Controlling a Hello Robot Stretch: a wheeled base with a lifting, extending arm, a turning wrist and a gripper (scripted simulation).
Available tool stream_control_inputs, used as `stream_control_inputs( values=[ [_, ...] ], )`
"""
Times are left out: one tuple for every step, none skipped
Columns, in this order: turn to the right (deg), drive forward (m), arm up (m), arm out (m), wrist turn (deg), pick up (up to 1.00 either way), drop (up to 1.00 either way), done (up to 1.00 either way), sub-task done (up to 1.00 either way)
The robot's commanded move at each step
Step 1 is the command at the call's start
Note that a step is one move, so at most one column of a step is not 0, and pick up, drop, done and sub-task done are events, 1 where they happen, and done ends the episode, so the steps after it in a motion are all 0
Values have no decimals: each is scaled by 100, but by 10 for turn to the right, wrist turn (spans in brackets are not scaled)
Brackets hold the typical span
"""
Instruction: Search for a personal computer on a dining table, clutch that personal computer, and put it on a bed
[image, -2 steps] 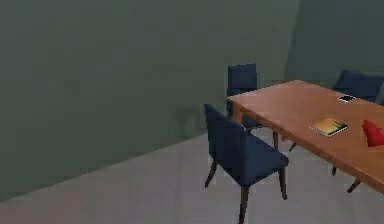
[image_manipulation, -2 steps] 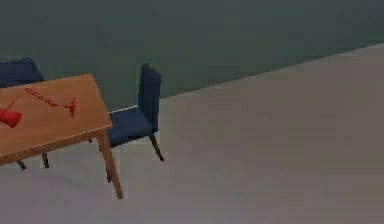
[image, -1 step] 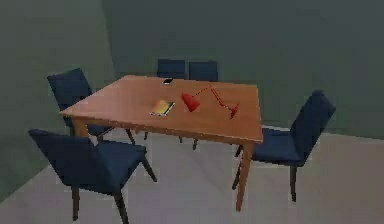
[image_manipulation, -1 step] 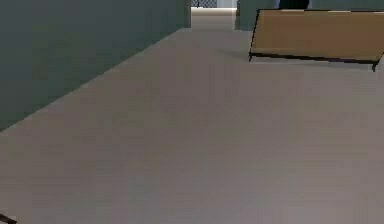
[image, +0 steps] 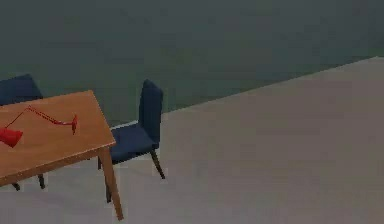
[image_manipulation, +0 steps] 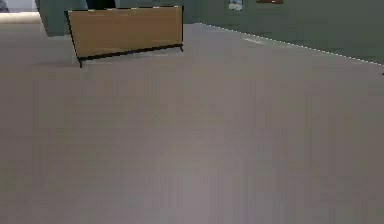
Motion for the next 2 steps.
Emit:
stream_control_inputs(
  values=[
    [450,0,0,0,0,0,0,0,0],
    [0,100,0,0,0,0,0,0,0]
  ],
)
